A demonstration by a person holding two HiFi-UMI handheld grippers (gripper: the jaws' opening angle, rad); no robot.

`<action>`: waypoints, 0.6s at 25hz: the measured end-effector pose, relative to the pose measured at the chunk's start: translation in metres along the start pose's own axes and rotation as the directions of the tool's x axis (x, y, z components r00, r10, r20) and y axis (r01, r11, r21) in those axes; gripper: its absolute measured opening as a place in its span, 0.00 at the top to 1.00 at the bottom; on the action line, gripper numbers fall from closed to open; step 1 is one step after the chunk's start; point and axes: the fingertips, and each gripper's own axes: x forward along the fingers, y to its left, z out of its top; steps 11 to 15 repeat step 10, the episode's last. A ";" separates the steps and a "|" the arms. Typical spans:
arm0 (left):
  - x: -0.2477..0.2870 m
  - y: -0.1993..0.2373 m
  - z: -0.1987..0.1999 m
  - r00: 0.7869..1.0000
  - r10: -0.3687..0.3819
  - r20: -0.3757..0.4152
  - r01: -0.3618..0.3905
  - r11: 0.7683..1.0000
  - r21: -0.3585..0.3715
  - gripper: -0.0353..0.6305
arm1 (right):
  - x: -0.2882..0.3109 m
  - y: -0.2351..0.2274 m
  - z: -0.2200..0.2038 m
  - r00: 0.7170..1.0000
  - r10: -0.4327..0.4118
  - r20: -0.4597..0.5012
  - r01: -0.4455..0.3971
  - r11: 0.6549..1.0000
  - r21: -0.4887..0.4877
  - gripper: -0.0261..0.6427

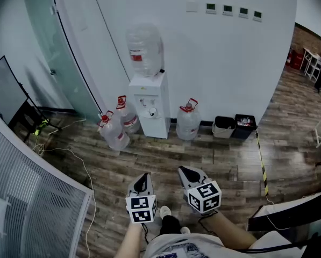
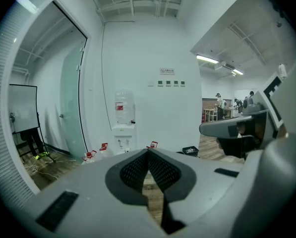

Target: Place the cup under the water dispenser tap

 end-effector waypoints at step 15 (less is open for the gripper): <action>0.004 -0.003 -0.002 1.000 -0.012 -0.002 0.012 1.000 0.002 0.87 | -0.001 -0.004 -0.004 1.000 -0.004 -0.011 0.003 1.000 -0.007 0.93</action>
